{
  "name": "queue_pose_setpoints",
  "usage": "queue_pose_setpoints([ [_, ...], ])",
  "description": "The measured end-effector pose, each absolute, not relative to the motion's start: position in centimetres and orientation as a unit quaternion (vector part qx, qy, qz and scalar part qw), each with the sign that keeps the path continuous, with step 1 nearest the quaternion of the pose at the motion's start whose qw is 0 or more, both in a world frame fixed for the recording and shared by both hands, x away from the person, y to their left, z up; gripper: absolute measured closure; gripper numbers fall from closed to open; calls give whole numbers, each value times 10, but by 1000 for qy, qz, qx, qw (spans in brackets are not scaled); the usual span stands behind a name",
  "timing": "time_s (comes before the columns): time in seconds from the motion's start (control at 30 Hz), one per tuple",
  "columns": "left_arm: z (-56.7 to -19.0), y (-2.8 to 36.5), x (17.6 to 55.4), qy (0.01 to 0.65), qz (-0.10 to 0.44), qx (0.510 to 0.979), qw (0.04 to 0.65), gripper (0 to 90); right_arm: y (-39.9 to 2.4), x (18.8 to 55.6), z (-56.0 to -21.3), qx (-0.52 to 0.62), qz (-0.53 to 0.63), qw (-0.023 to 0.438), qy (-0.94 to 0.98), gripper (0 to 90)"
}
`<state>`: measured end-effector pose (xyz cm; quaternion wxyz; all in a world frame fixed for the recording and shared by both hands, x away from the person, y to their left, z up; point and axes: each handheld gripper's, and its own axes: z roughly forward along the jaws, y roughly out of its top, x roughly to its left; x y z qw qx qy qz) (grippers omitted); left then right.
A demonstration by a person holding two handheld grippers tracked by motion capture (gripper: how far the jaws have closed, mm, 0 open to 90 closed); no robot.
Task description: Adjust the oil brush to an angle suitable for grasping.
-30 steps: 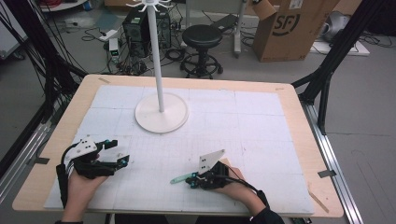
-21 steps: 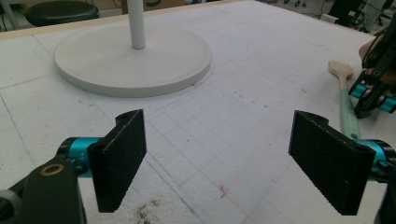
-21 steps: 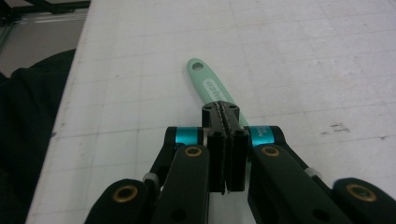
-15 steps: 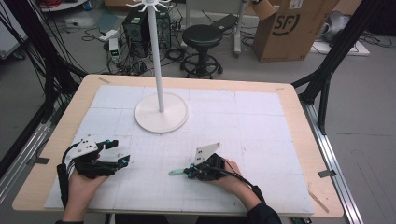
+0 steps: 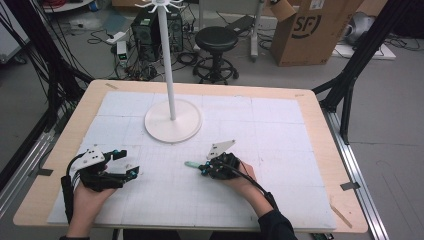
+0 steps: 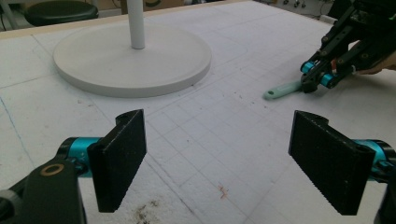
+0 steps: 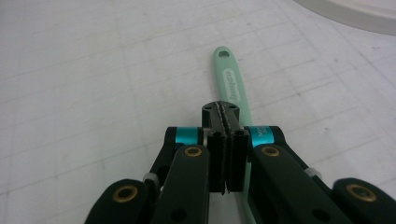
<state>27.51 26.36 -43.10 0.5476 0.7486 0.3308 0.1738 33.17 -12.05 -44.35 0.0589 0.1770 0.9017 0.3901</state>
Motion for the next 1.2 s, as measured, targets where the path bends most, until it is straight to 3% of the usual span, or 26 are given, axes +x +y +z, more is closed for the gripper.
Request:
queue_pose_setpoints([
  [0.63,-432,263,275,331,171,750,546,199,-135,348,-443,276,385,97,875,894],
  [0.8,-432,263,275,331,172,751,545,199,-142,346,-432,273,422,93,860,835],
  [0.87,-431,264,275,331,172,751,545,199,-149,343,-423,268,439,94,852,755],
  [0.93,-431,264,274,332,172,750,546,199,-150,342,-421,270,441,94,851,738],
  [0.97,-431,264,274,332,172,750,546,198,-158,336,-413,263,454,99,845,637],
  [1.2,-430,267,273,333,175,747,548,198,-184,322,-395,254,484,117,829,545],
])
